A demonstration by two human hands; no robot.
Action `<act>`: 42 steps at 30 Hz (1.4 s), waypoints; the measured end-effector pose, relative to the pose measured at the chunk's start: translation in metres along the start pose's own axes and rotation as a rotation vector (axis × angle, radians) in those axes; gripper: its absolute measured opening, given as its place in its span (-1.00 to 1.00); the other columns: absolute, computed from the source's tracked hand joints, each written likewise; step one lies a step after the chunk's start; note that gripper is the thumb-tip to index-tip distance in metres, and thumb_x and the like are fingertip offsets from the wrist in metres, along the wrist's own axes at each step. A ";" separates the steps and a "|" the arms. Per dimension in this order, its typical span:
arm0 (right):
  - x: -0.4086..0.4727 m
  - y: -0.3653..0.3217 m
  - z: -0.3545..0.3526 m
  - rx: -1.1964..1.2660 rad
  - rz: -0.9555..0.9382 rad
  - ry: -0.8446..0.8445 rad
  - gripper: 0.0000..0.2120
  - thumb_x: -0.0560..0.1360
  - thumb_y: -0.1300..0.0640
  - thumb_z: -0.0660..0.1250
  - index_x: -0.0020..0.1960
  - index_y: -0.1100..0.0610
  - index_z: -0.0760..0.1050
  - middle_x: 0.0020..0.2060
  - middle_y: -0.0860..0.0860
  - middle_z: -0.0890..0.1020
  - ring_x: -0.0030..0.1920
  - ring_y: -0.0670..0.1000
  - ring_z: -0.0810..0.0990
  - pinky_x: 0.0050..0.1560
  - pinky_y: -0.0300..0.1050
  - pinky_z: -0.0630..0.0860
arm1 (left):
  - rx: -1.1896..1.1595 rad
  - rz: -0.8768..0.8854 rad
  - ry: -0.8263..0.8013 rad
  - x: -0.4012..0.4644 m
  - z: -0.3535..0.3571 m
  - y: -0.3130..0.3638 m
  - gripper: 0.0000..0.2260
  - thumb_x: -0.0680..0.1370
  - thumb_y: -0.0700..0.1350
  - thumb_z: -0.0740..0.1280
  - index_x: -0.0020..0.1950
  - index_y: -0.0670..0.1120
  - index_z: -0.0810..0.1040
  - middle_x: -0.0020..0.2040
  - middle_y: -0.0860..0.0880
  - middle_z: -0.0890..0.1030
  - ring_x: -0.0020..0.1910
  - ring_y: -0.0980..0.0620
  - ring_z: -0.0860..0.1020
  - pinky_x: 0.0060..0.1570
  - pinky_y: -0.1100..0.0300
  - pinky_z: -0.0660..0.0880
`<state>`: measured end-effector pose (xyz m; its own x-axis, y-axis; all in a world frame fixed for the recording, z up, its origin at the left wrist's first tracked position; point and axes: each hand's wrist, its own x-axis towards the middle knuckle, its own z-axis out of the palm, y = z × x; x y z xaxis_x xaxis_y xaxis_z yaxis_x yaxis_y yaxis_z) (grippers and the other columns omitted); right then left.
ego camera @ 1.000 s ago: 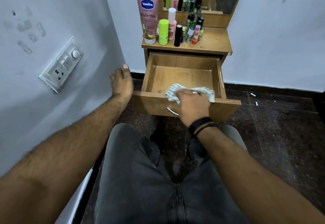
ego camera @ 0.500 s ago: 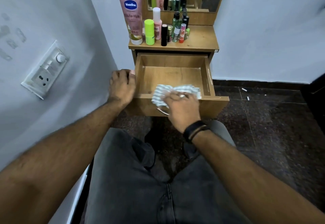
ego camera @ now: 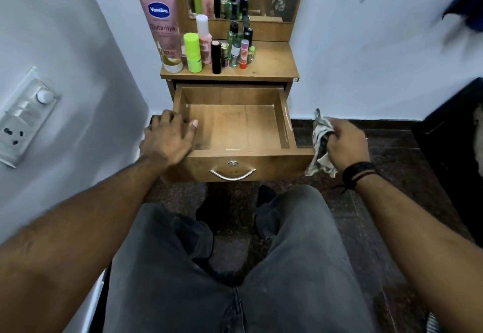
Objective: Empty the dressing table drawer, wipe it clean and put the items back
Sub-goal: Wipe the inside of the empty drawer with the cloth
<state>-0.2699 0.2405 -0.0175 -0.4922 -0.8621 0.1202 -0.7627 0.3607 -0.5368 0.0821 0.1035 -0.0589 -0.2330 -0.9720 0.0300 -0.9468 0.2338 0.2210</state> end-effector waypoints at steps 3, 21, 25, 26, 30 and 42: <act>0.027 -0.020 0.000 -0.044 -0.085 -0.018 -0.60 0.59 0.28 0.16 0.37 0.08 0.54 0.21 0.16 0.63 0.21 0.20 0.57 0.21 0.02 0.48 | 0.018 0.005 -0.006 -0.002 0.001 0.002 -0.32 0.61 0.36 -0.16 0.36 -0.08 0.45 0.39 -0.19 0.41 0.37 -0.26 0.36 0.30 -0.27 0.35; 0.084 -0.063 0.058 -0.517 -0.203 -0.351 -0.66 0.67 0.01 0.11 0.38 0.05 0.45 0.29 0.13 0.49 0.23 0.24 0.52 0.20 0.14 0.53 | 0.017 0.005 0.000 -0.001 0.015 -0.004 -0.29 0.57 0.44 -0.19 0.27 -0.02 0.48 0.35 -0.12 0.44 0.32 -0.16 0.40 0.22 -0.21 0.43; 0.115 -0.077 0.068 -0.506 -0.171 -0.375 -0.60 0.68 0.06 0.07 0.51 0.00 0.31 0.50 0.05 0.36 0.42 0.24 0.39 0.35 0.22 0.43 | -0.002 -0.006 0.012 -0.002 0.016 -0.004 -0.29 0.56 0.46 -0.19 0.26 0.00 0.48 0.34 -0.09 0.44 0.31 -0.13 0.41 0.19 -0.20 0.44; 0.120 -0.078 0.069 -0.537 -0.189 -0.394 -0.58 0.68 0.07 0.10 0.53 0.01 0.30 0.51 0.05 0.33 0.43 0.25 0.37 0.35 0.25 0.43 | -0.002 -0.006 0.015 -0.002 0.016 -0.004 -0.30 0.56 0.46 -0.18 0.25 0.01 0.48 0.34 -0.09 0.44 0.31 -0.13 0.41 0.18 -0.20 0.44; 0.118 -0.077 0.069 -0.636 -0.253 -0.423 -0.59 0.67 0.09 0.15 0.50 0.06 0.33 0.54 0.09 0.27 0.42 0.28 0.36 0.30 0.27 0.47 | 0.002 -0.010 0.007 -0.002 0.016 -0.004 -0.31 0.57 0.45 -0.17 0.25 0.02 0.49 0.34 -0.09 0.44 0.31 -0.13 0.40 0.18 -0.20 0.43; 0.036 -0.070 0.031 -0.956 -0.524 -0.675 -0.77 0.64 0.16 0.23 0.21 0.20 0.56 0.17 0.18 0.50 0.09 0.24 0.60 0.05 0.08 0.59 | 0.010 0.009 0.036 -0.004 0.014 -0.001 -0.32 0.60 0.39 -0.17 0.25 -0.06 0.50 0.32 -0.15 0.46 0.29 -0.19 0.42 0.16 -0.19 0.44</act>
<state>-0.2211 0.1731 -0.0015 0.0523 -0.8856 -0.4616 -0.9346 -0.2062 0.2897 0.0813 0.1069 -0.0727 -0.2335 -0.9700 0.0670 -0.9470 0.2425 0.2105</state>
